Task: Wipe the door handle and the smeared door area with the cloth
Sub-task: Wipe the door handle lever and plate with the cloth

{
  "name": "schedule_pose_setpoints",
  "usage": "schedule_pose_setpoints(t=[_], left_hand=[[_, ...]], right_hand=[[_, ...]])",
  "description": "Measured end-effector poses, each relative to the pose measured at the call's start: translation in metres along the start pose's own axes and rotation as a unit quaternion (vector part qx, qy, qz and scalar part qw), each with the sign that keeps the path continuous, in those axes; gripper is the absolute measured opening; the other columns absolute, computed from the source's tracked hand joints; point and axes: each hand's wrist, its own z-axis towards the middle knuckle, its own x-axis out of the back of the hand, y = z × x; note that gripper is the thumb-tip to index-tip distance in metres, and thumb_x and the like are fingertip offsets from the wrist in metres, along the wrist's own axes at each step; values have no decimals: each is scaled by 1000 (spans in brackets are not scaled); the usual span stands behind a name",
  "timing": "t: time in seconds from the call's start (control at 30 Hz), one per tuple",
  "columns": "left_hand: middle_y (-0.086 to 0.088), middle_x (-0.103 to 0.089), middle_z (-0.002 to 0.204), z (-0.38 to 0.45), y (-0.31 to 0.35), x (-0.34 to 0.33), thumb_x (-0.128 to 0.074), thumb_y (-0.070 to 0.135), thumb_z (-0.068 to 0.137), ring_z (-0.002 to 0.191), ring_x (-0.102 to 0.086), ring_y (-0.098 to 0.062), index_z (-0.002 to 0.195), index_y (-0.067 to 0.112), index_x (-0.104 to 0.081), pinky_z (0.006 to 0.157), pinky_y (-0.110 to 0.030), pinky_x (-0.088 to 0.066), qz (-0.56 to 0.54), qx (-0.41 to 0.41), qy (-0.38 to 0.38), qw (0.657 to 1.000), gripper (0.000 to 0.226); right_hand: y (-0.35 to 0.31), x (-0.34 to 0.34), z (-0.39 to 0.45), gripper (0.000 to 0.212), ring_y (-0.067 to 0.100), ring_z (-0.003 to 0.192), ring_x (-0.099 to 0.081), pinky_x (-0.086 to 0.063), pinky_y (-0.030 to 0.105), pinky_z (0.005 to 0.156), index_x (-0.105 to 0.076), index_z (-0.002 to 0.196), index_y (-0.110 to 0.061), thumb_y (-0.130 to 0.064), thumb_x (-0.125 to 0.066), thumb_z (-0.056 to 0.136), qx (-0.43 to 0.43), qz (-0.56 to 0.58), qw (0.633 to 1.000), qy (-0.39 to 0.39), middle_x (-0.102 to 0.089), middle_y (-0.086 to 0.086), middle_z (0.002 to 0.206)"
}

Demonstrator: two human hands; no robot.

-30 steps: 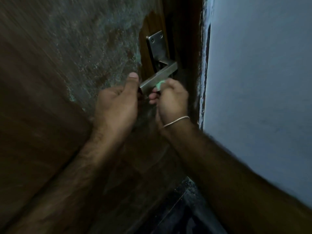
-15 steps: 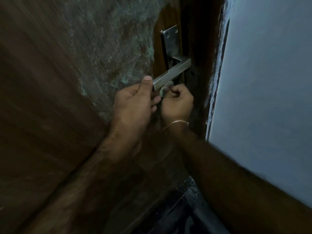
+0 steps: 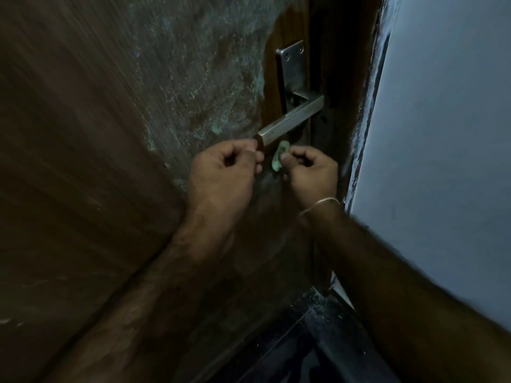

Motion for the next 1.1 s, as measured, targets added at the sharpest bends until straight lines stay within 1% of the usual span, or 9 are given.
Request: schedule_pose_setpoints(t=[0.1,0.17,0.37,0.5,0.57,0.7,0.8,0.9,1.1], left_hand=[[1,-73,92,-3,-18,-8,-60,22,95,88,-69,-14,98,23,-68,71,-28,-55,3,75,-16,997,8],[-4,-75,92,-7,-28,-15,-61,26,95,88,-71,-17,102,16,-71,77,-34,-58,-41,123,-55,990,16],[-1,-77,85,-10,-37,-15,-62,11,92,76,-72,-8,97,13,-71,66,-21,-57,-199,202,-100,954,11],[-10,-75,95,-13,-33,-18,-60,8,91,80,-73,-15,110,6,-65,69,-25,-59,-283,251,-115,918,20],[-9,-75,95,-13,-34,-20,-61,8,90,78,-73,-15,105,9,-66,65,-25,-58,-278,251,-109,921,16],[-7,-73,90,-11,-39,-23,-70,5,84,76,-72,-15,90,14,-65,57,-23,-55,-239,212,-87,944,11],[-5,-73,80,-12,-40,-28,-72,5,82,69,-71,-14,91,11,-63,55,-21,-53,-237,174,-112,949,14],[-5,-70,75,-13,-40,-27,-77,8,73,65,-68,-12,92,10,-61,54,-20,-53,-227,163,-136,951,25],[-4,-73,78,-11,-39,-13,-78,7,59,74,-71,-14,97,9,-62,62,-23,-58,-186,139,-221,947,42]], right_hand=[[3,18,-22,26,10,69,-60,-52,20,64,-57,119,4,-2,-53,94,-104,122,974,-163,-66,6,84],[-1,28,-30,24,10,71,-60,-52,22,65,-57,118,0,-2,-48,96,-114,126,963,-208,-67,6,86],[-14,52,-31,27,19,87,-59,-51,28,75,-59,119,0,-2,-45,97,-85,12,972,-219,-66,17,108],[-18,62,-29,27,19,74,-62,-55,30,67,-56,120,0,1,-50,94,-87,17,973,-212,-67,14,92],[-16,67,-27,29,19,73,-63,-57,32,65,-54,119,-6,2,-53,92,-30,-21,979,-201,-65,12,86],[-13,75,-29,46,15,94,-56,-54,20,77,-54,120,-20,3,-65,82,180,-192,941,-214,-55,9,109],[-9,73,-31,30,16,93,-61,-54,22,79,-63,111,-11,-4,-70,83,253,-233,912,-225,-61,7,106],[-8,75,-29,10,15,81,-67,-56,26,75,-70,92,-5,-5,-72,82,200,-195,934,-223,-70,7,87],[-12,88,-25,12,17,79,-69,-58,25,68,-68,90,-6,-12,-65,81,-71,20,962,-264,-72,9,89]])
